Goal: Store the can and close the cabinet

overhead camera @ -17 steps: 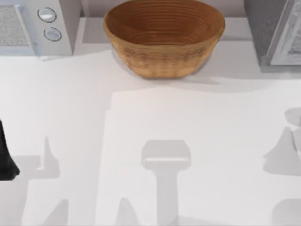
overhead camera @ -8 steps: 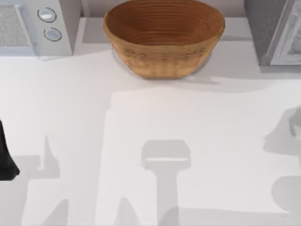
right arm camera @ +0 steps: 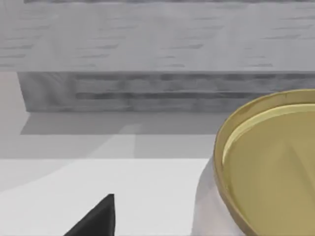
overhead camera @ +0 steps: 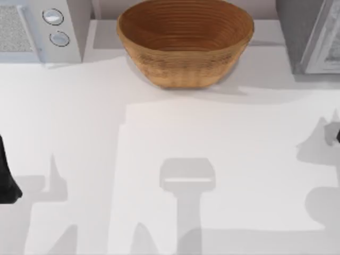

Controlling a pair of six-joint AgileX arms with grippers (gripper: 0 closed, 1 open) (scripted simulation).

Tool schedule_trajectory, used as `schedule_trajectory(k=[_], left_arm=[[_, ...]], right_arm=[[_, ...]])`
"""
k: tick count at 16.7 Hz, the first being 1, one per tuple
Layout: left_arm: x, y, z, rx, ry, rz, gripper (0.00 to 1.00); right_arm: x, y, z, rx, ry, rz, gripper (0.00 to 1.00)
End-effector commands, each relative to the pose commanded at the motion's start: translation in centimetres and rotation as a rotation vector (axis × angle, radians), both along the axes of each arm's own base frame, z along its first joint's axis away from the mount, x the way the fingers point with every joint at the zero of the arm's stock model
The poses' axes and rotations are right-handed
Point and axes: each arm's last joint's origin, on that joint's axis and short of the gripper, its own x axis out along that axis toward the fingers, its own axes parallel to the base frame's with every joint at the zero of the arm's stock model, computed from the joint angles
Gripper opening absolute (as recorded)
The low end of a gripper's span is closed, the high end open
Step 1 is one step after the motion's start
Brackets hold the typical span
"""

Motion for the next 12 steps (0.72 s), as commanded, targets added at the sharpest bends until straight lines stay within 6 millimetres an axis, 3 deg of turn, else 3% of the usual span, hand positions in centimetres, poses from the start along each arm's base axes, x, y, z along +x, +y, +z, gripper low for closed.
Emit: schedule_trajectory(k=[12], left_arm=[[0.0,0.0,0.0,0.0,0.0,0.0,1.0]], right_arm=[[0.0,0.0,0.0,0.0,0.0,0.0,0.02]])
